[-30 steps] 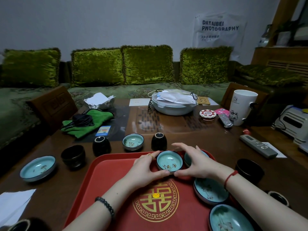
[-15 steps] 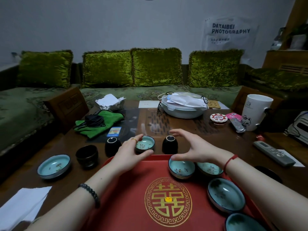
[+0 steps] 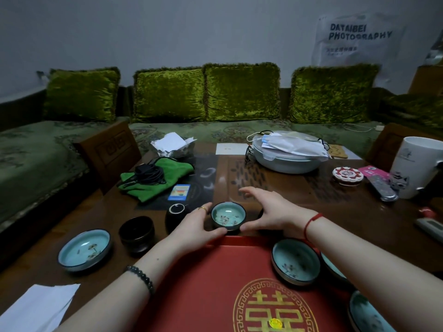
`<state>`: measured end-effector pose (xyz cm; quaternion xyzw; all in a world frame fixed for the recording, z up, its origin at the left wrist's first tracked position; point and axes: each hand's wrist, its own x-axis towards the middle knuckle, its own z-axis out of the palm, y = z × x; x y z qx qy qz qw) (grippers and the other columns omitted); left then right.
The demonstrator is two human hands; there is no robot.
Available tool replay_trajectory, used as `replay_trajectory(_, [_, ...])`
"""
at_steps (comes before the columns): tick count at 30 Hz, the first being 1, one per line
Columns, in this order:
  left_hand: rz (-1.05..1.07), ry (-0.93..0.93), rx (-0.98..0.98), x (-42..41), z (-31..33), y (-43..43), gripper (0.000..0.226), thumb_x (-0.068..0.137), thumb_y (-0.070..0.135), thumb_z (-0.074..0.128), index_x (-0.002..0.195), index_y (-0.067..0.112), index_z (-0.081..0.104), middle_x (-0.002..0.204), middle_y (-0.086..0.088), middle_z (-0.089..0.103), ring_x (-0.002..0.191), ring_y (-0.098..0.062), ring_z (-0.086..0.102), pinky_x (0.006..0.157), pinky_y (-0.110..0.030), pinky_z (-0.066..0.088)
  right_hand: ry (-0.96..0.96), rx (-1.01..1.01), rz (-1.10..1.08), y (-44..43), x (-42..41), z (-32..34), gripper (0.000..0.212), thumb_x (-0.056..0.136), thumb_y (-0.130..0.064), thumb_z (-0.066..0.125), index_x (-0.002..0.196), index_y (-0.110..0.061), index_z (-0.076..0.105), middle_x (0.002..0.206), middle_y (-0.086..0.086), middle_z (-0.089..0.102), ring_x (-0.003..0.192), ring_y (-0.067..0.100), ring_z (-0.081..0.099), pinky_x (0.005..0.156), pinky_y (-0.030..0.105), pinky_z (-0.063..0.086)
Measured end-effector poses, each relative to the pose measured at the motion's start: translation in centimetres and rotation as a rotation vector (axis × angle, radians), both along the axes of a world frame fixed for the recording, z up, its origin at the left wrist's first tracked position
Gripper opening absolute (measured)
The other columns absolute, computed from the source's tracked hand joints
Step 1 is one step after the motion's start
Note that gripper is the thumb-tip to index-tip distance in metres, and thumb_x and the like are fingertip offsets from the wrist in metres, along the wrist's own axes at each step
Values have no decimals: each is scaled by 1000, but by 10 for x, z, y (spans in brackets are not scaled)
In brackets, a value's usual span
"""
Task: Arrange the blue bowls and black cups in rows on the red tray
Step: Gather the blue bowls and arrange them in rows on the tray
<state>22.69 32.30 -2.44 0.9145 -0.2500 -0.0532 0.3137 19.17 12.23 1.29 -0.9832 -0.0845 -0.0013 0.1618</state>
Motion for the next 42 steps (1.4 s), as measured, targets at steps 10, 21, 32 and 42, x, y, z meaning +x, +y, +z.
replay_trajectory(10, [-10, -33, -72, 13, -7, -5, 65, 70, 33, 74, 126, 13, 48, 123, -2, 60, 94, 2, 44, 69, 6, 26, 80, -119, -15, 8, 26, -15, 87, 62, -54, 72, 134, -24, 34, 137, -2, 49, 129, 19, 40, 113, 57, 3])
replay_trajectory(21, [26, -186, -280, -7, 19, -3, 74, 62, 38, 79, 127, 22, 47, 118, 6, 59, 97, 3, 52, 77, 1, 32, -120, 146, -33, 6, -3, 16, 90, 56, -43, 80, 133, -23, 38, 137, -2, 49, 128, 14, 41, 112, 46, 21])
replay_trajectory(32, [-74, -258, -377, -78, 60, -14, 71, 63, 38, 78, 125, 23, 49, 119, 7, 59, 103, 0, 52, 83, -3, 37, -203, 338, -34, -10, -93, 53, 88, 55, -36, 83, 132, -19, 43, 136, -2, 48, 120, 3, 43, 97, 15, 33])
replay_trajectory(42, [-153, -252, -381, -143, 65, -26, 69, 62, 39, 79, 124, 24, 51, 116, 9, 60, 103, 2, 51, 78, 9, 29, -207, 305, -92, -26, -172, 56, 87, 54, -47, 80, 130, -26, 44, 135, -7, 49, 122, 4, 44, 105, 26, 35])
